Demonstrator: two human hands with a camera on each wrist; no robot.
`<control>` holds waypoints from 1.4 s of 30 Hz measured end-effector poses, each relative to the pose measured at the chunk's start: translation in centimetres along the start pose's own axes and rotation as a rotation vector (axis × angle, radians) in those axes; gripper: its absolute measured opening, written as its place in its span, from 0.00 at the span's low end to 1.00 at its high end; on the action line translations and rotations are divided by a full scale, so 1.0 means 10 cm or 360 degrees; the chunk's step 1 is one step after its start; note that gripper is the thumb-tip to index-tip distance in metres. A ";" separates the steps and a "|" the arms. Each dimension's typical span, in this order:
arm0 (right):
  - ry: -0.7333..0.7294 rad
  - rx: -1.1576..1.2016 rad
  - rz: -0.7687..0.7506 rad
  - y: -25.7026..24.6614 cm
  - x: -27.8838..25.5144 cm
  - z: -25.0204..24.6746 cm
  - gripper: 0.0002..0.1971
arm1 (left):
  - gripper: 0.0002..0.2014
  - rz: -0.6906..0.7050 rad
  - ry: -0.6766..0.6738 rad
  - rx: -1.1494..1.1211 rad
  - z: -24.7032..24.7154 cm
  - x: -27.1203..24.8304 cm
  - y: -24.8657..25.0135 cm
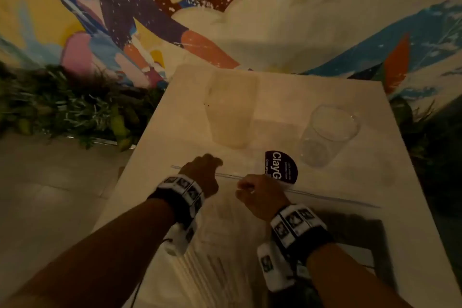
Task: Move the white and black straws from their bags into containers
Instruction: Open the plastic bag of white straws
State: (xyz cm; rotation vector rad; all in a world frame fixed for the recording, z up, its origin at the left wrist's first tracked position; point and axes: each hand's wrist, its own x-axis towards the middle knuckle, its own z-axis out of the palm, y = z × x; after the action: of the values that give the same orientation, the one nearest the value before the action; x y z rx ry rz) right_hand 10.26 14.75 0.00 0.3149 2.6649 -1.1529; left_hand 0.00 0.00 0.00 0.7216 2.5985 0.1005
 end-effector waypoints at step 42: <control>0.0784 0.1231 0.0107 -1.51 -0.89 -0.65 0.06 | 0.12 0.0311 0.0011 -0.1773 -1.46 -1.17 0.37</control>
State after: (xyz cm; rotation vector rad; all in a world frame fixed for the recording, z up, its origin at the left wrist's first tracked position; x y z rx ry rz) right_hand 13.76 8.46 17.22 0.9010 2.3885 -2.2916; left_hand 4.44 -2.04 18.42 0.5035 1.9759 1.4419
